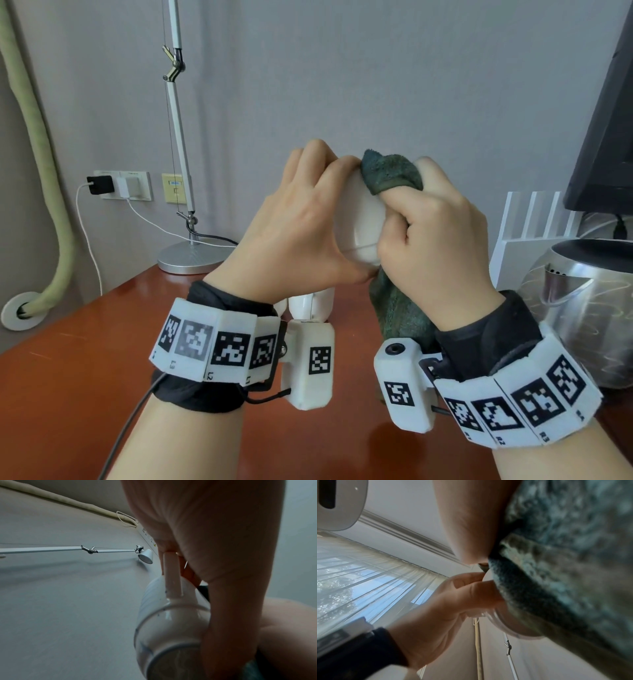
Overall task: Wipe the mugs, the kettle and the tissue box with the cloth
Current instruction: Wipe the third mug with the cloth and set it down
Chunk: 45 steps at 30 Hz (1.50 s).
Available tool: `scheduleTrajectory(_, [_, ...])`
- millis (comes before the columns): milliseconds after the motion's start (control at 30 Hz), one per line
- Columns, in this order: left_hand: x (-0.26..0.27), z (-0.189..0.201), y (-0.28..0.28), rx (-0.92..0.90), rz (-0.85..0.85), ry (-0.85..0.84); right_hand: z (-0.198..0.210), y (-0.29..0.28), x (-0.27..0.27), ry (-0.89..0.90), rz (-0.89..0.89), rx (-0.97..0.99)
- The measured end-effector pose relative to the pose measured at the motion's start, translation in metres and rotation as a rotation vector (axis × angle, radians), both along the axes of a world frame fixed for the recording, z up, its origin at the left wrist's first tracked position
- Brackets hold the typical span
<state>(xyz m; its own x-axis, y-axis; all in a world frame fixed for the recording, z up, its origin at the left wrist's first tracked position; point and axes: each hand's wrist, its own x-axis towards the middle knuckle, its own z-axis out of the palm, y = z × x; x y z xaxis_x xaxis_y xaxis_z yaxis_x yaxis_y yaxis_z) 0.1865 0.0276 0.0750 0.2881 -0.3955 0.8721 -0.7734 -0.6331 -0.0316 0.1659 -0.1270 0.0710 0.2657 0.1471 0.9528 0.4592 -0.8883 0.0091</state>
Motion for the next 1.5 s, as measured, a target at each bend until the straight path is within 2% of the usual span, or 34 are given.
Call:
scheduleTrajectory(167, [0.001,-0.001,0.003,-0.043,0.013,-0.011,0.002,-0.001,0.000,0.056,-0.035,0.058])
scheduleTrajectory(400, [0.010,0.000,0.019,-0.188,0.078,-0.092,-0.001,0.003,-0.001,0.046,0.102,0.012])
scheduleTrajectory(533, [0.014,-0.002,0.025,-0.273,0.101,-0.101,-0.002,0.000,0.002,0.065,0.121,-0.003])
scheduleTrajectory(700, [0.015,-0.004,0.027,-0.382,-0.012,-0.059,0.000,-0.011,0.008,-0.019,0.160,0.222])
scheduleTrajectory(767, [0.014,-0.004,0.026,-0.394,-0.055,-0.062,0.002,-0.011,0.009,0.071,0.283,0.351])
scheduleTrajectory(900, [0.014,-0.003,0.024,-0.406,-0.126,-0.080,0.005,-0.005,0.005,0.461,0.684,0.692])
scheduleTrajectory(967, [0.012,-0.002,0.023,-0.420,-0.154,-0.081,0.004,-0.002,0.004,0.572,0.777,0.649])
scheduleTrajectory(1033, [0.009,0.000,0.020,-0.424,-0.161,-0.089,0.001,0.003,0.004,0.638,0.784,0.484])
scheduleTrajectory(1100, [0.004,0.002,0.016,-0.404,-0.174,-0.101,-0.001,0.009,0.000,0.669,0.820,0.452])
scheduleTrajectory(1267, [0.001,0.005,0.012,-0.330,-0.173,-0.106,-0.006,0.018,0.000,0.519,0.933,0.633])
scheduleTrajectory(1400, [0.003,0.005,0.013,-0.270,-0.158,-0.060,-0.008,0.019,0.001,0.391,0.756,0.668])
scheduleTrajectory(1500, [0.004,0.004,0.008,-0.276,-0.138,-0.068,-0.008,0.020,0.001,0.370,0.671,0.644])
